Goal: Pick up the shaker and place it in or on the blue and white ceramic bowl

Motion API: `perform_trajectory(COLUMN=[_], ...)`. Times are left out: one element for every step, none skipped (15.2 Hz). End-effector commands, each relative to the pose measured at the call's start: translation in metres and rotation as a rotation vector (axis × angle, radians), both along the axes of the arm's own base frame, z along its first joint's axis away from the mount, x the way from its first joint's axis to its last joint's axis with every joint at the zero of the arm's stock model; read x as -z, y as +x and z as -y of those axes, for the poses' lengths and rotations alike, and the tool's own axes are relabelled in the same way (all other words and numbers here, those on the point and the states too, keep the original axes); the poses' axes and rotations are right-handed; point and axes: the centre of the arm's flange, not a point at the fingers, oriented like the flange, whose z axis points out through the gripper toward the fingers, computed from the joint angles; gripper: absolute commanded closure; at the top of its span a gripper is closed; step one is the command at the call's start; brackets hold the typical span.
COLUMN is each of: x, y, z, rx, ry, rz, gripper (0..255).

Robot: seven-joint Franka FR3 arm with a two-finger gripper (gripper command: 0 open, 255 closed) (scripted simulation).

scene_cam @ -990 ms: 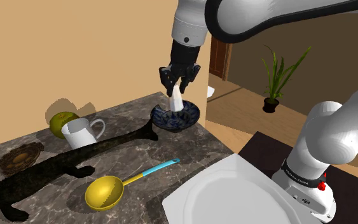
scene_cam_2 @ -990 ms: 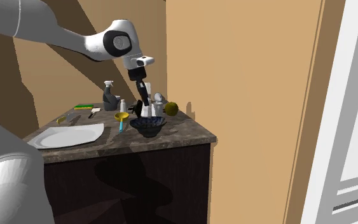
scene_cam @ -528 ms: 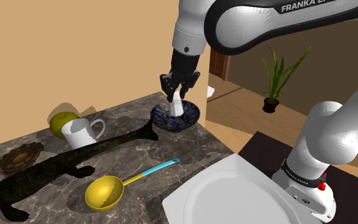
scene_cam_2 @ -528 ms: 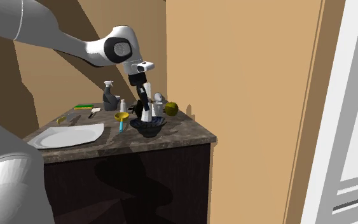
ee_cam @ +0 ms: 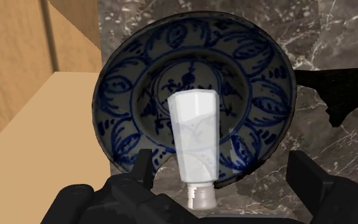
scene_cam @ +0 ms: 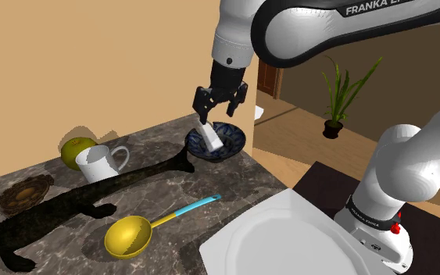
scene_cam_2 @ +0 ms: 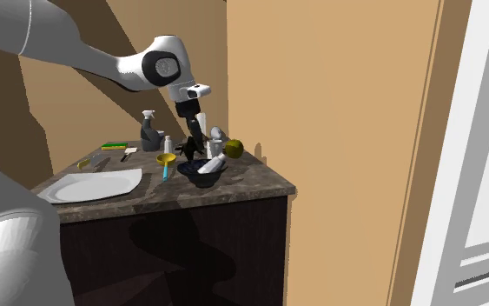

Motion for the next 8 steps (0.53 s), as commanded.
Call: perform_trajectory(x=[0.0, -0.013, -0.025, -0.038, -0.048, -0.048, -0.048, -0.048], y=[0.0, -0.003, -0.007, -0.01, -0.013, -0.013, -0.013, -0.013], z=[0.0, 0.001, 0.002, 0.003, 0.004, 0.004, 0.004, 0.004], rx=[0.0, 0.0, 0.0, 0.0, 0.0, 0.0, 0.0, 0.0], ry=[0.0, 0.0, 0.0, 0.0, 0.0, 0.0, 0.0, 0.0], rz=[0.0, 0.0, 0.0, 0.0, 0.0, 0.0, 0.0, 0.0], gripper=[0, 0, 0, 0, 0, 0, 0, 0])
